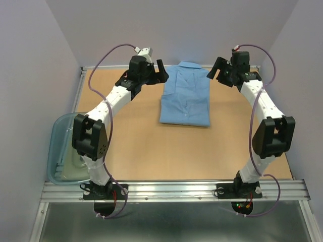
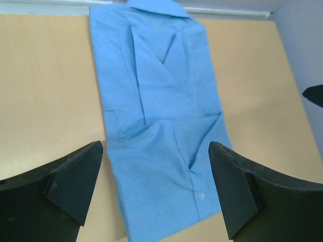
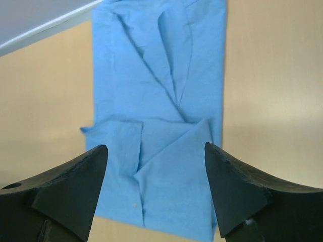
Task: Fold and stack the long sleeve shirts
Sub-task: Fold the shirt
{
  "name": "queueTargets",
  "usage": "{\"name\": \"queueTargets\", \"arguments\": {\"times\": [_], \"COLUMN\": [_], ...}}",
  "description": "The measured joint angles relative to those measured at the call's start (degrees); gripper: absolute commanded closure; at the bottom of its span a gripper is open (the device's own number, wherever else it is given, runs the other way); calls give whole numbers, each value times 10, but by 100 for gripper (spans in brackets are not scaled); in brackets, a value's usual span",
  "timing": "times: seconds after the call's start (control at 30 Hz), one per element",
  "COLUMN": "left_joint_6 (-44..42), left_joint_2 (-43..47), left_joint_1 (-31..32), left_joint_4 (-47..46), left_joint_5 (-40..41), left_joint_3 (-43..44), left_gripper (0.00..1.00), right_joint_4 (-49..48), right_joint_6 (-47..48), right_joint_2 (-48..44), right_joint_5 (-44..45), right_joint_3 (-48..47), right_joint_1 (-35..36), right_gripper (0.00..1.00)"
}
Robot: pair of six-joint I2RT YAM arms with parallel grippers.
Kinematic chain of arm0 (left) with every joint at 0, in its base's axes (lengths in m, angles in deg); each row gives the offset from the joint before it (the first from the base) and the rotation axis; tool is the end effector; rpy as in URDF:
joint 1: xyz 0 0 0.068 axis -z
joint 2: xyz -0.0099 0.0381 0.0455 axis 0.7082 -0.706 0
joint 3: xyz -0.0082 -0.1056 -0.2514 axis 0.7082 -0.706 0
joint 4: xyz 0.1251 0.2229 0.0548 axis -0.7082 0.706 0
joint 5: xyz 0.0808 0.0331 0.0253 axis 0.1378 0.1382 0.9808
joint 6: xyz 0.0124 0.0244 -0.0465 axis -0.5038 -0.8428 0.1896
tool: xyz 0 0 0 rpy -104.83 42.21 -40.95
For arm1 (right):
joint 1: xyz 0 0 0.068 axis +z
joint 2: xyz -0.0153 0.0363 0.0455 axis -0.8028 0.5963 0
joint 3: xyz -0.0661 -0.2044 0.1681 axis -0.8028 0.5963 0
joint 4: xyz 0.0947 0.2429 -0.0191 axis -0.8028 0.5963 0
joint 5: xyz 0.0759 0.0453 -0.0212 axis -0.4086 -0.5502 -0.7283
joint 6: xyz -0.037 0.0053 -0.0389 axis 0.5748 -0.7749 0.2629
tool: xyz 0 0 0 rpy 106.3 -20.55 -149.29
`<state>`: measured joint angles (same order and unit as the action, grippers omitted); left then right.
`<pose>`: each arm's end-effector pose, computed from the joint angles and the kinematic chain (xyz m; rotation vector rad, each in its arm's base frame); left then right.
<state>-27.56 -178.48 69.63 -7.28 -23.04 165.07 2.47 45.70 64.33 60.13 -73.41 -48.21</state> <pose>0.4072 -0.1922 0.3305 0.1578 1.9256 -0.7030 0.4202 0.0427 0.3253 0.3071 2.2170 0.4275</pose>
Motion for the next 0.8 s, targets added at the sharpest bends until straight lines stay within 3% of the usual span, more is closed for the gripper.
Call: {"name": "queueTargets", "arguments": {"times": [0.17, 0.27, 0.37, 0.8], "left_joint_6": [14, 15, 10, -30], "left_joint_2": [104, 97, 56, -109], "left_joint_1": [7, 12, 14, 14], "left_joint_4": [-21, -19, -11, -2], "left_joint_5": [3, 3, 10, 40], "left_joint_3": [-99, -138, -148, -38], "left_gripper": [3, 6, 12, 23], "right_joint_4": [-42, -45, -48, -150], "right_joint_6": [-8, -13, -4, 20], "right_joint_2": [-119, -132, -110, 75], "right_joint_5": [-35, -37, -35, -37], "right_joint_3": [139, 212, 236, 183], "right_joint_1": [0, 0, 0, -5], "right_gripper": [22, 34, 46, 45]}}
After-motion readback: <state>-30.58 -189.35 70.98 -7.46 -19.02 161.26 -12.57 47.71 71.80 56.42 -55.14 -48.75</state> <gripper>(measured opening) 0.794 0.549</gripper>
